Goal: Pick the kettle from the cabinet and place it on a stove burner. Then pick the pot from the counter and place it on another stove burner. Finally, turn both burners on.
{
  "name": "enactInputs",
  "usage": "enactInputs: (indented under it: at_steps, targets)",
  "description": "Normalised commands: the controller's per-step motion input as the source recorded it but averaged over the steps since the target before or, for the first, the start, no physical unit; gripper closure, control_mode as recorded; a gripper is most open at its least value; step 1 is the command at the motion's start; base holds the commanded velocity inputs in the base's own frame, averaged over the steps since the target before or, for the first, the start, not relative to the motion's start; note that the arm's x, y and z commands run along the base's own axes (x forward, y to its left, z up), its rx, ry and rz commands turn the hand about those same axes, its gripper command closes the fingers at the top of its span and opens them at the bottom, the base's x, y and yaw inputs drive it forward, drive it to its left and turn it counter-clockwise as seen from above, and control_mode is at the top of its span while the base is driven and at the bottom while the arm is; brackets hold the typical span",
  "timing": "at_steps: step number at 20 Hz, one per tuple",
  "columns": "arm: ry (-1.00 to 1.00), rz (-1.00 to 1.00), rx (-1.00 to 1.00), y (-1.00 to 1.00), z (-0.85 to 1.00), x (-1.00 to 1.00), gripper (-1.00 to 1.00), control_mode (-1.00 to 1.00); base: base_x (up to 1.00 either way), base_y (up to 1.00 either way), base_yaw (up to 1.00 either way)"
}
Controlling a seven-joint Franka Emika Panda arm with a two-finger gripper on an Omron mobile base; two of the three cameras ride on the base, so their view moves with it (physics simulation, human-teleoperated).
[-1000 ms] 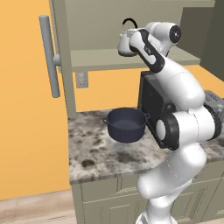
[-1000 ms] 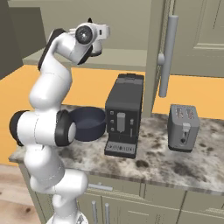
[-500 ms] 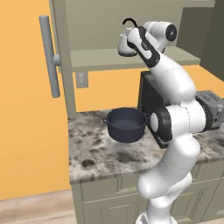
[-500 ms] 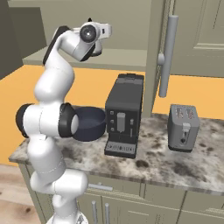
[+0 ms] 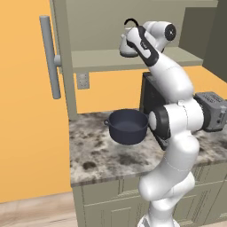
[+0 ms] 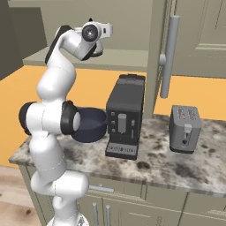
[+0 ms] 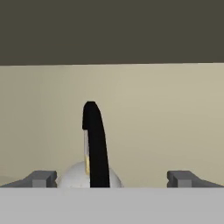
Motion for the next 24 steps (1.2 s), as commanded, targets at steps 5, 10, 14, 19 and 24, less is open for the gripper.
enactInputs:
  at_steps: [5,10,14,19,24]
  targets:
    - [0.00,0.00,0.00,0.21,0.00,0.13,1.00,-1.00,0.00,0.00,0.00]
    - [0.00,0.00,0.00,0.10,0.00,0.09,1.00,-1.00,0.00,0.00,0.00]
    - [0.00,0.00,0.00,0.00,0.00,0.00,1.00,-1.00,0.00,0.00,0.00]
    - [0.00,0.00,0.00,0.00,0.00,0.00,1.00,-1.00,0.00,0.00,0.00]
    - [0.00,0.00,0.00,0.00,0.00,0.00,1.00,-1.00,0.00,0.00,0.00]
